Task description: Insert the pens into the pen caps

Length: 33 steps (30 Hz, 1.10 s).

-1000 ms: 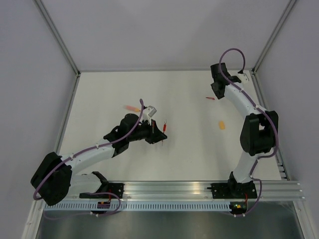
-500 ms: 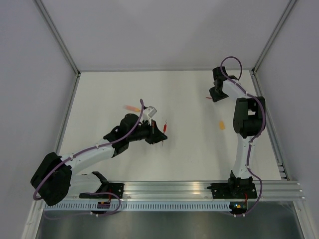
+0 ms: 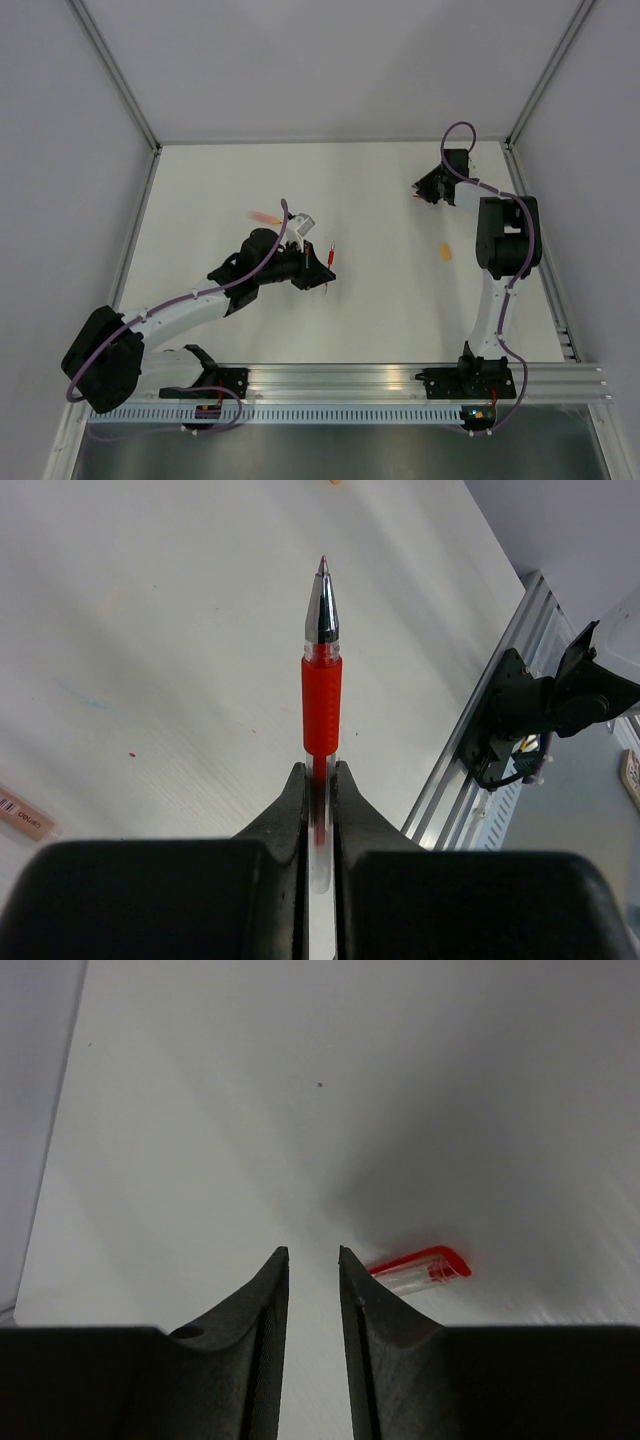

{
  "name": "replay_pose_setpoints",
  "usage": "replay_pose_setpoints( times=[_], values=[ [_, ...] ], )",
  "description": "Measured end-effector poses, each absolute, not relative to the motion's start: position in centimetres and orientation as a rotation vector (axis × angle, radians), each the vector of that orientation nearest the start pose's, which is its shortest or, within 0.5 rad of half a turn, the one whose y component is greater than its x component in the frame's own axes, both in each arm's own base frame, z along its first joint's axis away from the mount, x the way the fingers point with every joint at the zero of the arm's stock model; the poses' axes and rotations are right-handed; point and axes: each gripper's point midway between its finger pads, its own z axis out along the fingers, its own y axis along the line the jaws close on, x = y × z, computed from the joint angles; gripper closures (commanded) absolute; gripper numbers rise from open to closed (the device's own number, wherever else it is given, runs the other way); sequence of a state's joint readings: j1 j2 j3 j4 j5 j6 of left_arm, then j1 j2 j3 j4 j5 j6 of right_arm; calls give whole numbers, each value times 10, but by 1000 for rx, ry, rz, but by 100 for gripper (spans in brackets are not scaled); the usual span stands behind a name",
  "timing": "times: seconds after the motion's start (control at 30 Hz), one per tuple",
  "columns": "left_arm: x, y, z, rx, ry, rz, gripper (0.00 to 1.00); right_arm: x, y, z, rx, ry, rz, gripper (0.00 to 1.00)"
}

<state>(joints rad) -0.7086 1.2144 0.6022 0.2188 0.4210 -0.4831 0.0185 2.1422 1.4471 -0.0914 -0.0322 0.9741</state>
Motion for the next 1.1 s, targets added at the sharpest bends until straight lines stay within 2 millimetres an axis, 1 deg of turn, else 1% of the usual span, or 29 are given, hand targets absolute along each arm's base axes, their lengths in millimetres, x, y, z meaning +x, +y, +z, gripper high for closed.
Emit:
replay_pose_setpoints(
  times=[0.07,0.2,0.3,0.4,0.53,0.67,0.77,0.87,1.1],
  values=[
    [213,-301,148,535,2058,-1161,98,552,53,37,1029,2148,564,69],
    [213,-301,148,535,2058,-1161,98,570,55,60,853,2084,665,69],
    [213,-301,148,535,2058,-1161,98,579,52,73,768,2032,715,69],
    [213,-301,148,535,2058,-1161,98,580,45,77,721,2000,745,69],
    [213,-301,148,535,2059,-1160,98,582,34,71,699,1991,764,68],
    [213,-301,148,535,2060,-1160,98,580,24,52,710,2008,796,68],
    [213,-301,147,535,2061,-1160,98,576,21,36,719,2036,816,68],
    [213,-301,147,535,2062,-1160,98,572,23,24,708,2064,842,68],
    [213,-301,145,535,2071,-1158,98,563,36,23,614,2103,912,68]
  ],
)
